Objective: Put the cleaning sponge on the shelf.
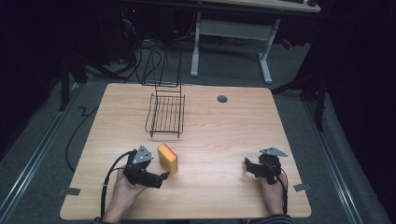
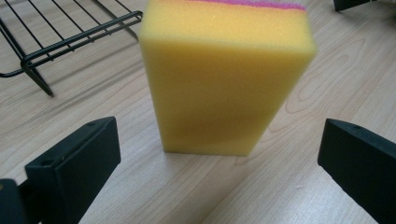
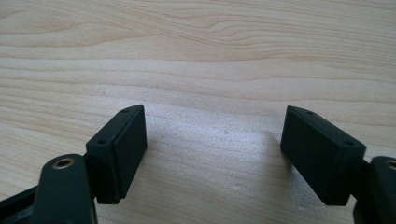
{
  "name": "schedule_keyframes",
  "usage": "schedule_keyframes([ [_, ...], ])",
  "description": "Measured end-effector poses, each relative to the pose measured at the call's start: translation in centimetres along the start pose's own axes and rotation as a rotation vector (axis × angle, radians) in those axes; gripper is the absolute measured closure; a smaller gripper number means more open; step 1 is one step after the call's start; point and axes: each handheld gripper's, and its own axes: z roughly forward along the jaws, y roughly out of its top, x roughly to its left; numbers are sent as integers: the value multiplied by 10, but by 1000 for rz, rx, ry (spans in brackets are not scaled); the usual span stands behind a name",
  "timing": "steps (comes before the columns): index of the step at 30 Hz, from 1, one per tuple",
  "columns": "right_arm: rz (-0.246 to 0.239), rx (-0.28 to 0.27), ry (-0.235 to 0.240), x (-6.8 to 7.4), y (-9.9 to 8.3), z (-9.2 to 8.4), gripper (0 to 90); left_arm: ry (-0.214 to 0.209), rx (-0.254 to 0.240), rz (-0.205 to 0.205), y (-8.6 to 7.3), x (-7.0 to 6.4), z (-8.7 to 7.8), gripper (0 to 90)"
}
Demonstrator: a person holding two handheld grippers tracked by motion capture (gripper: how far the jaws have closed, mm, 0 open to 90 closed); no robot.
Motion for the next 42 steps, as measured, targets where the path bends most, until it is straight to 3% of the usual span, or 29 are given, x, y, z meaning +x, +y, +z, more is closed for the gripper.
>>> schedule_keyframes([
  [33,0,1,0,0,0,0,230,-10,28,-18,10,2,27,1],
  [42,2,1,0,0,0,0,230,5,29,-27,10,4,35,15],
])
